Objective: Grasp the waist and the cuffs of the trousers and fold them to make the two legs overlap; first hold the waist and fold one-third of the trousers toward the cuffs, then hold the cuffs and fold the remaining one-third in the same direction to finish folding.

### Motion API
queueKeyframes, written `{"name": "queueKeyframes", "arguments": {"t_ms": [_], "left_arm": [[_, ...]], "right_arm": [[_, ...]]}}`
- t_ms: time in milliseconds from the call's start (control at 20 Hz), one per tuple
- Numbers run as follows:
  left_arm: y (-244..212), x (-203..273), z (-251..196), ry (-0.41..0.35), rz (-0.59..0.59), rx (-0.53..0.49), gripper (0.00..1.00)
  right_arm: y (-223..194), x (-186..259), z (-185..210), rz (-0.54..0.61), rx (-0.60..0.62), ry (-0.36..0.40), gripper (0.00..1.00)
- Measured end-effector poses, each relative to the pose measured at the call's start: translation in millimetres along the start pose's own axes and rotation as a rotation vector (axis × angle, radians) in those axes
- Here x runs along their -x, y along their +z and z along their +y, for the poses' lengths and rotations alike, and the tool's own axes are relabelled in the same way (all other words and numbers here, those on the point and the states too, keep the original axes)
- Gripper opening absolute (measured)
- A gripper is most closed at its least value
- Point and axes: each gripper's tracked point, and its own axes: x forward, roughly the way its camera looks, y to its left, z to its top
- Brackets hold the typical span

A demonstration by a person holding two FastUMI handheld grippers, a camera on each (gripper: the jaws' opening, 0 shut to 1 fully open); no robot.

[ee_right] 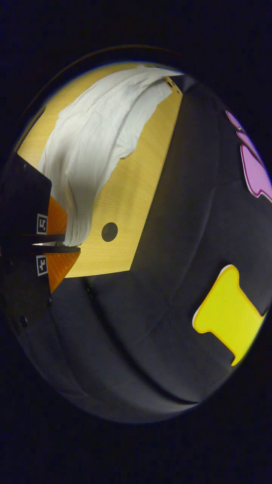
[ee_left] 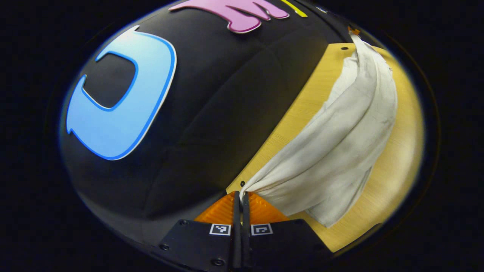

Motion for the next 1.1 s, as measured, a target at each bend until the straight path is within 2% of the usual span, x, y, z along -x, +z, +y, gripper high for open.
{"name": "queueKeyframes", "arguments": {"t_ms": [200, 350, 400, 450, 500, 550, 700, 750, 900, 1100], "left_arm": [[2, -50, -20, -0.021, 0.024, 0.121, 0.05], [-12, -55, -47, -0.049, 0.071, 0.21, 0.08], [-13, -53, -51, -0.03, 0.073, 0.254, 0.12], [-10, -48, -45, 0.014, 0.059, 0.287, 0.11], [-7, -42, -39, 0.061, 0.036, 0.324, 0.21], [0, -34, -34, 0.09, 0.008, 0.369, 0.39], [13, 0, -33, 0.119, -0.023, 0.481, 0.94], [18, 15, -30, 0.132, -0.03, 0.522, 0.94], [18, 66, -19, 0.25, -0.044, 0.657, 0.97], [16, 128, -31, 0.292, -0.019, 0.821, 0.96]], "right_arm": [[-7, -4, 2, 0.068, -0.174, 0.012, 0.06], [-5, 1, -3, 0.09, -0.212, -0.004, 0.22], [-2, 6, -5, 0.087, -0.233, 0.002, 0.48], [-5, 7, -3, 0.085, -0.259, 0.009, 0.66], [-7, 8, -3, 0.079, -0.287, 0.011, 0.93], [-10, 13, -7, 0.063, -0.311, -0.005, 0.98], [-16, 30, -21, 0.033, -0.421, -0.019, 0.98], [-22, 35, -23, 0.035, -0.465, -0.017, 0.98], [-37, 49, -31, 0.019, -0.591, -0.022, 0.99], [-61, 51, -35, 0.037, -0.652, -0.033, 0.99]]}}
